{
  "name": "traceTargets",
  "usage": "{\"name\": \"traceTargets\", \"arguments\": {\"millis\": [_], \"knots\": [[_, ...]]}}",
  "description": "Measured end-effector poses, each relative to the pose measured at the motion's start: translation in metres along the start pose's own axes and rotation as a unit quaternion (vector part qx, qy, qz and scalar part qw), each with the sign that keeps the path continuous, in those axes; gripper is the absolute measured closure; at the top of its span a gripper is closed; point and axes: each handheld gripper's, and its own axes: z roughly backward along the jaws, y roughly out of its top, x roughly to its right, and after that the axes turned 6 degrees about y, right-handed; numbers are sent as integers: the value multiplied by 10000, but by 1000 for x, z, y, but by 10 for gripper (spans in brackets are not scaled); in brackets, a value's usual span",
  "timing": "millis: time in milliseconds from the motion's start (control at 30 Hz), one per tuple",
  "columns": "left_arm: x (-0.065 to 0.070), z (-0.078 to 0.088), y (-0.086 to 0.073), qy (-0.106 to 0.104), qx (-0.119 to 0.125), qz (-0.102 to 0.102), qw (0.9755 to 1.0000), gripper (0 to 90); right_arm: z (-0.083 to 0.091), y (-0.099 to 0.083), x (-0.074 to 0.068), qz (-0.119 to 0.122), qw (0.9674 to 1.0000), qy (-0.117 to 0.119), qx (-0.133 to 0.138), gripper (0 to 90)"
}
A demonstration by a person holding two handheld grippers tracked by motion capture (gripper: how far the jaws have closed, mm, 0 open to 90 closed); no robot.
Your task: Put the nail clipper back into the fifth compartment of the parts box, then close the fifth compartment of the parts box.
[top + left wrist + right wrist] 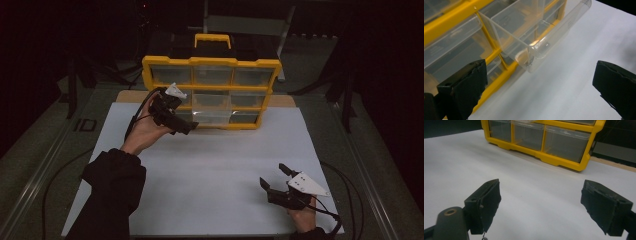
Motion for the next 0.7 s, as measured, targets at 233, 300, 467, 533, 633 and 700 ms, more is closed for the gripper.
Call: {"name": "traceTargets", "arguments": {"millis": [233,300,467,533,633,700], "knots": [[1,-3,-4,-94,-102,-37,9999,8,0,0,0,1,10000,4,-5,158],[3,-4,-5,-132,-129,-57,9998,8,0,0,0,-3,10000,4,-3,158],[7,-6,-7,-147,-166,-160,9996,19,0,0,0,-17,10000,4,1,158],[8,-7,-8,-114,-182,-159,9996,37,0,0,0,-5,10000,3,5,158],[9,-8,-9,-72,-170,-185,9997,58,0,0,0,-3,10000,1,2,158],[9,-8,-11,-79,-140,-189,9997,132,1,0,0,-25,10000,2,3,158]]}}
